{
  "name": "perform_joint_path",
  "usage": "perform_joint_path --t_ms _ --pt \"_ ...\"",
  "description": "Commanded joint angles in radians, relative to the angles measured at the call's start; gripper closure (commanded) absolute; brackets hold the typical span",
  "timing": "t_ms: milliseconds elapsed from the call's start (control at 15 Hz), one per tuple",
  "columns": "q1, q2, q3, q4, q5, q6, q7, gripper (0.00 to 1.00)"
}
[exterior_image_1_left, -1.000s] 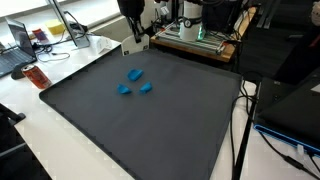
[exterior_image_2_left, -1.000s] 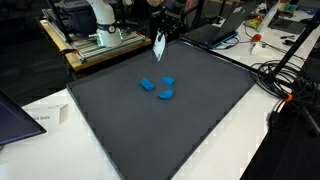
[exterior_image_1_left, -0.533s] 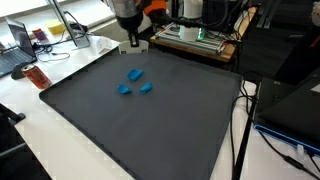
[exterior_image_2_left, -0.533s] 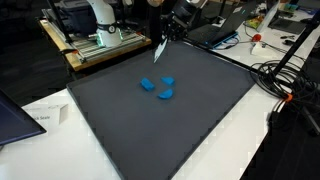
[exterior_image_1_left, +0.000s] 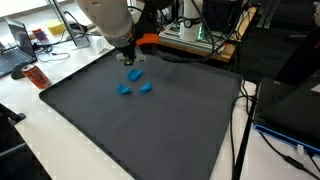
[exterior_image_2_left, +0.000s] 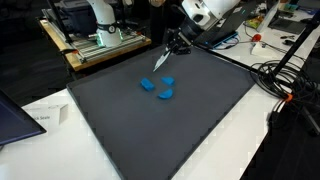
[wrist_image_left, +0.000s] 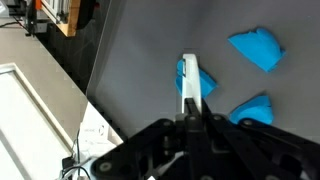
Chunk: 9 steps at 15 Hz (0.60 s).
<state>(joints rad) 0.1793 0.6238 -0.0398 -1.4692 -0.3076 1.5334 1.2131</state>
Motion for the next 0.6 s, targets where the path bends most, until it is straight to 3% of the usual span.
perform_joint_path --t_ms 0,533 --pt "0.028 0.13 -0.032 0.162 -0.016 -0.083 0.039 0.99" --pt "0.065 0.338 -0.076 0.416 -0.016 -0.274 0.086 0.99"
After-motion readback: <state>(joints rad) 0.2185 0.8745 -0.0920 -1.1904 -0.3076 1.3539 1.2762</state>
